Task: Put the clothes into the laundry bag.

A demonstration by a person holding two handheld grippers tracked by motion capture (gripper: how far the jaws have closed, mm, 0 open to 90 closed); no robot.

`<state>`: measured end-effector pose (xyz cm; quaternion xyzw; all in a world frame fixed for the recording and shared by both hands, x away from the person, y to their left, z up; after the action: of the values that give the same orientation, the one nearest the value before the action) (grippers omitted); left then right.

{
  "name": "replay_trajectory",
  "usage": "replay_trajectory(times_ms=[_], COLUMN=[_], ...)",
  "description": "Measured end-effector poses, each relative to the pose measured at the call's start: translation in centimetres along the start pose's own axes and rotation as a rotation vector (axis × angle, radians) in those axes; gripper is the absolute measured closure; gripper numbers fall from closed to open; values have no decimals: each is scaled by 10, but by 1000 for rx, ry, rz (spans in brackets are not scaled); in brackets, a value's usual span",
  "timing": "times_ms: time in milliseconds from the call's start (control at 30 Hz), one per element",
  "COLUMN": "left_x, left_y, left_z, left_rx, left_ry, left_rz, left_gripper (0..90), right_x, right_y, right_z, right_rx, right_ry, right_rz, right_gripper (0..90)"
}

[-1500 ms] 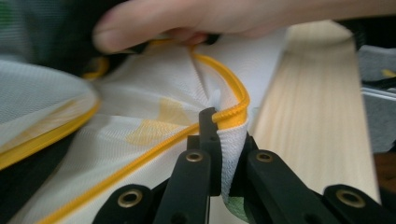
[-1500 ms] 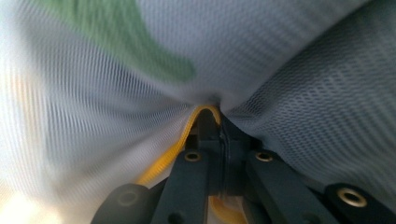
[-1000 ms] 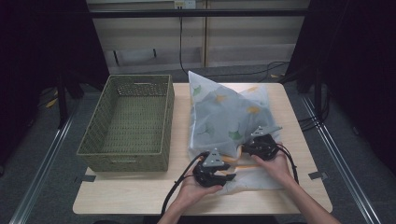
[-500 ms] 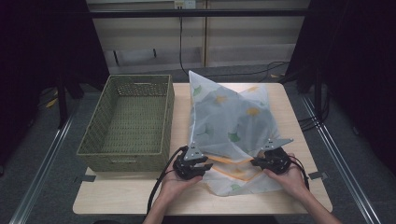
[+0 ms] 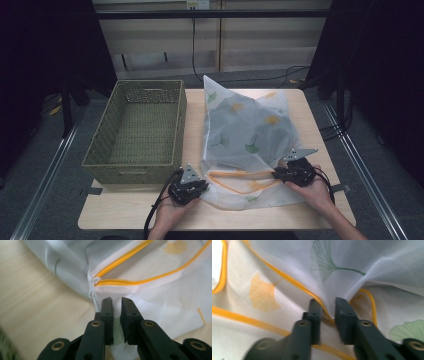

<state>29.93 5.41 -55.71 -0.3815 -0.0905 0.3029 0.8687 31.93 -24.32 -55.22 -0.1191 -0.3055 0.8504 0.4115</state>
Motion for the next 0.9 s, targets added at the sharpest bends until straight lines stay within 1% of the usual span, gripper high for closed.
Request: replay_trajectory(times_ms=[33,67,100,133,167,200,233,267,300,333,367,400,433,467,500,533,567,600,633,667,700,733,800,833,867,900], left_x=[0,1,1,1,1,1,1,0,0,0,0,0,0,1,1,1,2,2,3,4,4,4,3,2,1,0], left_y=[2,5,6,7,8,9,9,11,11,13,12,12,12,12,11,11,11,11,11,12,12,12,12,12,12,12], left_z=[3,5,7,9,10,12,13,15,14,15,15,15,15,15,14,13,13,12,12,13,13,13,12,12,13,13], left_rx=[5,7,5,19,29,44,49,55,39,38,27,40,40,35,28,19,11,1,-1,2,0,-1,-12,-25,-24,-26], left_ry=[-2,-2,0,11,4,-5,-8,-11,-10,-15,-20,-21,-24,-34,-28,-8,11,17,18,12,8,9,9,17,35,47], left_rz=[-2,-9,3,6,11,13,24,32,35,27,14,7,-1,-13,-20,-9,24,36,28,27,25,20,21,37,35,24], left_gripper=[816,816,819,831,840,846,858,868,885,887,887,887,887,880,863,859,847,850,852,853,853,853,839,829,822,793], right_x=[1,1,1,0,-1,-4,-8,-12,-19,-23,-31,-36,-42,-47,-50,-52,-53,-52,-52,-53,-54,-54,-55,-56,-57,-60], right_y=[-2,-3,-5,-7,-8,-8,-7,-5,0,5,13,19,26,32,39,42,45,47,48,48,49,49,50,50,51,51], right_z=[2,5,10,14,21,26,30,33,37,39,40,41,41,40,39,39,39,39,39,40,41,41,42,42,43,44], right_rx=[-25,-39,-64,-88,-109,-126,-128,-132,-141,-135,-117,-104,-84,-67,-47,-37,-26,-19,-16,-5,12,12,26,31,41,42], right_ry=[-23,-38,-45,-40,-42,-17,10,28,43,69,85,91,113,121,123,129,130,133,142,159,200,209,223,237,236,251], right_rz=[-6,-11,-20,-30,-39,-46,-57,-66,-90,-112,-133,-148,-161,-174,-183,-181,-172,-173,-172,-156,-128,-124,-136,-119,-142,-147], right_gripper=[716,712,695,688,716,748,778,803,816,840,856,855,854,857,863,867,867,871,877,887,888,888,890,891,900,900])
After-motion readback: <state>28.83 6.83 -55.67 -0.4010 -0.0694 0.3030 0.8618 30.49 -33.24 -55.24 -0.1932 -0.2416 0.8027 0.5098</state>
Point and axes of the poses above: each handheld gripper's, and its own axes: z roughly backward along the jaws, y roughly out of its underside, x roughly to its left, the point moved 8 cm from there along -z, roughly forward along the jaws, and after that the axes turned 2 degrees about x, right-handed, at the moved point
